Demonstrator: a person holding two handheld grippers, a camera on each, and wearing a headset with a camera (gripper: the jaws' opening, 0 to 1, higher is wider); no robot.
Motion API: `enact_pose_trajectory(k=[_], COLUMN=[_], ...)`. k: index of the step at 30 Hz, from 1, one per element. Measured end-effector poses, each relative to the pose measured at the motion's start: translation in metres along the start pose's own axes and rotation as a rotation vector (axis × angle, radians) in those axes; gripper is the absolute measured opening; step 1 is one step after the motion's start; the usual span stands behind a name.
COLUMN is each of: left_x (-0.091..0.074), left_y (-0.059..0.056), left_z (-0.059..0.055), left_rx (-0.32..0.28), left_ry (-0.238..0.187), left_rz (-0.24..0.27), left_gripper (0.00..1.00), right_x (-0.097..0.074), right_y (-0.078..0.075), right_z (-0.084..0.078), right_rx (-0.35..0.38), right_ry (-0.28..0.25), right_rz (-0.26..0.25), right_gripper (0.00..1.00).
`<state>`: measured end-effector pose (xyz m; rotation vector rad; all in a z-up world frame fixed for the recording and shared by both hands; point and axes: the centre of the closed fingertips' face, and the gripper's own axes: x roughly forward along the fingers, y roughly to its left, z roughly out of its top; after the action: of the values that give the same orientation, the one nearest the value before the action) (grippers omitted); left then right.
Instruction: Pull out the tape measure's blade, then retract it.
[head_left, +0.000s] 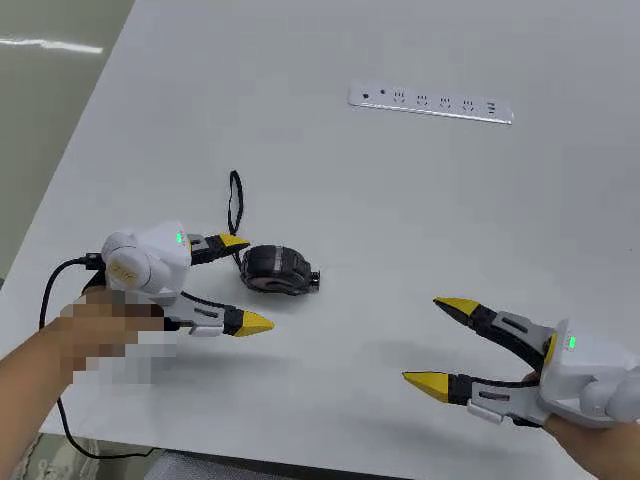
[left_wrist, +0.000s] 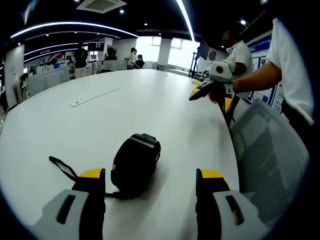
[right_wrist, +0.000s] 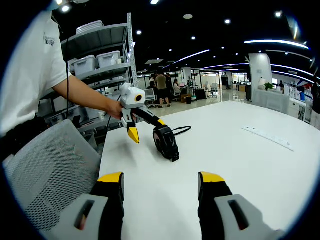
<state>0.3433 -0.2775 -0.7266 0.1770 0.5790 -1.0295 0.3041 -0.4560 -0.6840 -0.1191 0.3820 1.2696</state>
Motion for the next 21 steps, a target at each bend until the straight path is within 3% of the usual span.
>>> enact_pose_trajectory(k=[21], left_x=[0.020], left_y=[0.019], left_z=[-0.009], left_rx=[-0.029], left_ry=[0.019], left_rz=[-0.015], left_gripper=[0.62], right_x=[0.013], right_y=[-0.006], right_z=[-0.003], right_rx=[0.013], right_ry=[0.009], right_rz=[0.024], right_gripper=[0.58])
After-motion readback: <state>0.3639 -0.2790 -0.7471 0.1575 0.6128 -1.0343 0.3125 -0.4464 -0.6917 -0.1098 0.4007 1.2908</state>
